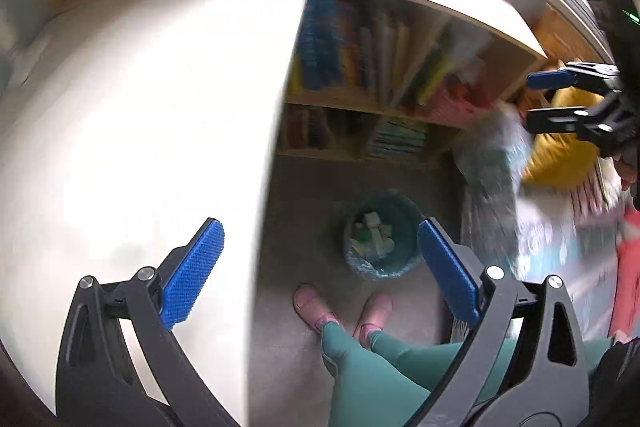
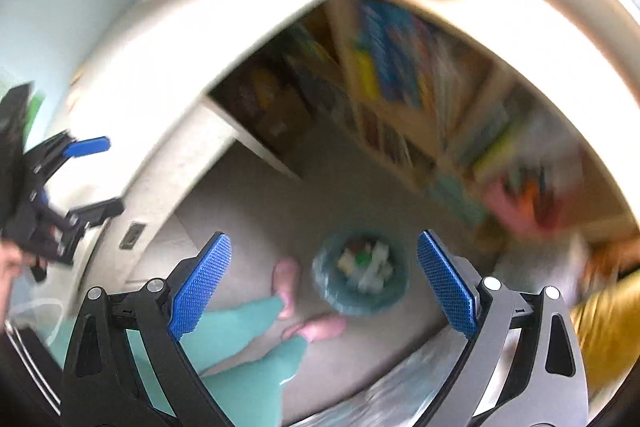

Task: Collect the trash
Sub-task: 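Move both open tools back over the table toward the orange bag and yellow sponge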

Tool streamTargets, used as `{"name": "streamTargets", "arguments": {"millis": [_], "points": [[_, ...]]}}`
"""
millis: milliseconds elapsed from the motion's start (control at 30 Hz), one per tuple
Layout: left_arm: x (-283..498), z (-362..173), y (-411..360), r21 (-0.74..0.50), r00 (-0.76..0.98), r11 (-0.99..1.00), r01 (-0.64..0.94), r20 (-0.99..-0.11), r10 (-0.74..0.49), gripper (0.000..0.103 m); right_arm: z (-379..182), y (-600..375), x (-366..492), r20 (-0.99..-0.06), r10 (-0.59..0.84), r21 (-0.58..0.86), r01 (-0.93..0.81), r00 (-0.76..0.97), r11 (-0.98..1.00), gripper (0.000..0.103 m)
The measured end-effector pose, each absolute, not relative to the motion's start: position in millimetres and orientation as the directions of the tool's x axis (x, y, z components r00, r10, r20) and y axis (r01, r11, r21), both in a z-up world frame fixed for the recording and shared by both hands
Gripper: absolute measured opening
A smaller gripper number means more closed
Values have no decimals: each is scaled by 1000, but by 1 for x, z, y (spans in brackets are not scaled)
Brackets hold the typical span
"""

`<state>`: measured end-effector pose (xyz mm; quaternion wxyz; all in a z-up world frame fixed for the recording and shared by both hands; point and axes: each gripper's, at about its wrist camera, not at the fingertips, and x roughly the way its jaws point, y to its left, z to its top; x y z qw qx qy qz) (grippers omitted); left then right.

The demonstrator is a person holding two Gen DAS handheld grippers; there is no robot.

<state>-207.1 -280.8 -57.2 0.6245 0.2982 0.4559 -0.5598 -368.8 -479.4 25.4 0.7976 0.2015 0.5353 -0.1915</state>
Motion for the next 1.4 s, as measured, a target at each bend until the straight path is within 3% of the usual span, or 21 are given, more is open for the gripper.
{"name": "streamTargets", "arguments": {"millis": [233, 633, 967, 1400], "points": [[-126, -50, -221, -116, 80, 405, 907, -897, -435, 95, 42, -452, -282, -906, 66, 168, 211, 419, 963, 93], [-14, -42, -131, -92, 230, 647, 757, -889, -396, 96, 42, -412, -130, -858, 311, 334, -14, 409, 942, 93], [46, -48, -82, -81, 292, 781, 619, -900, -325, 96, 38, -389, -31, -849, 387, 344, -181, 360, 922, 93], [124, -81, -83, -123, 295, 914, 386, -923, -249, 96, 15, -361, 133, -851, 472, 326, -474, 230, 818, 93]]}}
